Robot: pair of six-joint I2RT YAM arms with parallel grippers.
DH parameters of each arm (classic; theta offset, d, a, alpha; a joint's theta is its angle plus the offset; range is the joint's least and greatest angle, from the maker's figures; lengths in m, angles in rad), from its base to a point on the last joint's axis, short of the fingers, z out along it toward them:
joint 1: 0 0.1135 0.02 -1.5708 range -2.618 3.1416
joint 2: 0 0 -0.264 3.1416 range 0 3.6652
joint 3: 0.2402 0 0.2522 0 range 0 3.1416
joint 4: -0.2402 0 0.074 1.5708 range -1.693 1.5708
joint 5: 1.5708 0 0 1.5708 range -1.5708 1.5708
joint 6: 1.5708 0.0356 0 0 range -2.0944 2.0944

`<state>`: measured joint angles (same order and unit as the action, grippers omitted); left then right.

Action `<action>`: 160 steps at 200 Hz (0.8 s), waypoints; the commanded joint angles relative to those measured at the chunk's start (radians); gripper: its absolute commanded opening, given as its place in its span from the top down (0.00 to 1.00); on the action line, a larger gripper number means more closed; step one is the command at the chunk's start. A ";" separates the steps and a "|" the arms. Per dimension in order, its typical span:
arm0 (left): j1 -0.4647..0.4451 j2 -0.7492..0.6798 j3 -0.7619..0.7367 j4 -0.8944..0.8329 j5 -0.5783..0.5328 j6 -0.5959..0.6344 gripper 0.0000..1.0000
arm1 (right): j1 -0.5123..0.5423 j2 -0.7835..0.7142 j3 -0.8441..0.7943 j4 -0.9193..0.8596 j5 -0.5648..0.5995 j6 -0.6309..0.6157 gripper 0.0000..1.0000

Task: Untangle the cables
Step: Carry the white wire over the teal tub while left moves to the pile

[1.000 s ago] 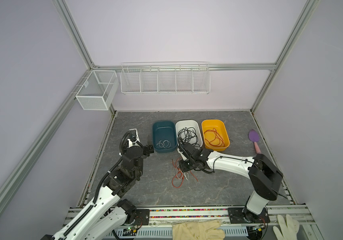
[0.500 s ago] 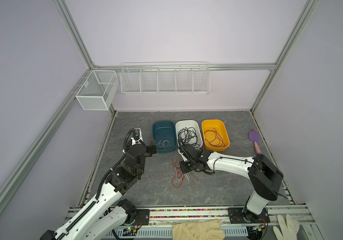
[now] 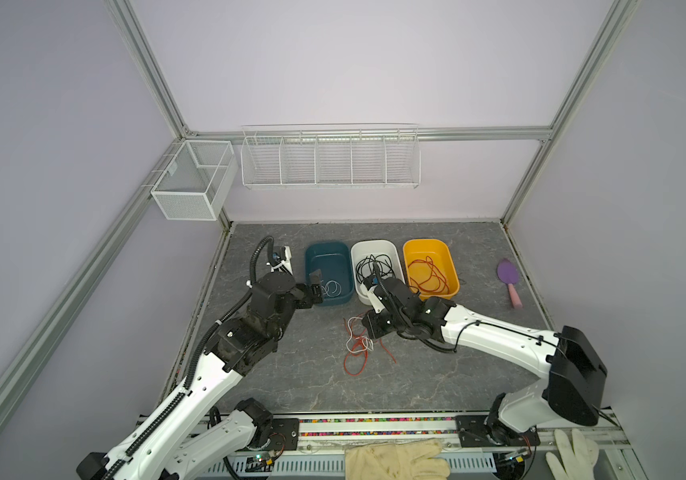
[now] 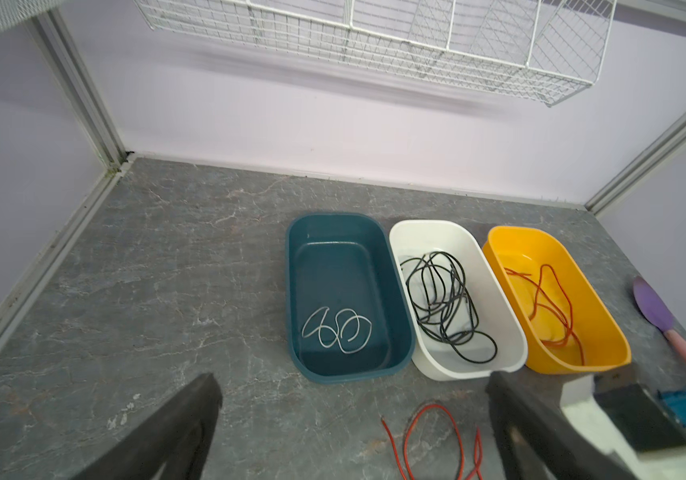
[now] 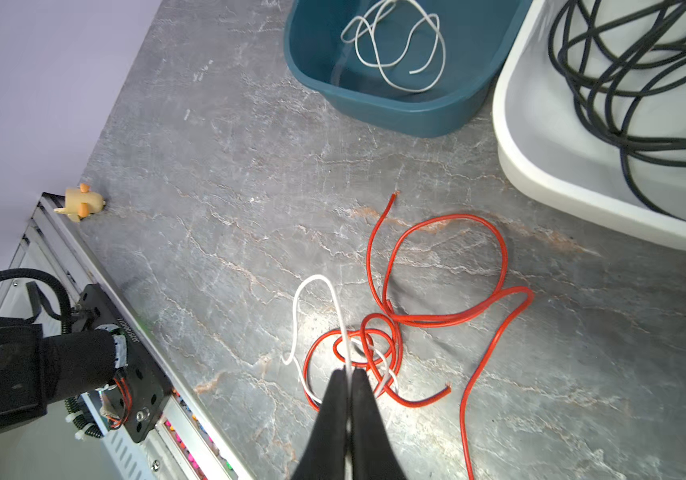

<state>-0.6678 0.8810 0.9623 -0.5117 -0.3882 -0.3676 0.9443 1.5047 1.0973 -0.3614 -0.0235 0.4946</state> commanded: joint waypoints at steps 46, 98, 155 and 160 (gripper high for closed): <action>-0.003 0.019 -0.052 -0.163 0.100 0.022 0.00 | 0.007 -0.101 0.049 -0.041 -0.016 -0.043 0.93; -0.003 -0.038 -0.081 -0.193 0.147 -0.079 0.00 | 0.007 -0.182 0.092 -0.060 -0.014 -0.057 0.93; -0.003 -0.121 -0.179 -0.157 0.257 -0.209 0.00 | 0.007 -0.221 0.167 -0.107 0.019 -0.085 0.93; -0.003 -0.122 -0.197 -0.147 0.266 -0.223 0.00 | 0.007 -0.224 0.176 -0.113 0.022 -0.086 0.93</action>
<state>-0.6678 0.7815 0.8173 -0.6632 -0.1761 -0.5049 0.9451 1.3087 1.2327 -0.4332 -0.0193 0.4377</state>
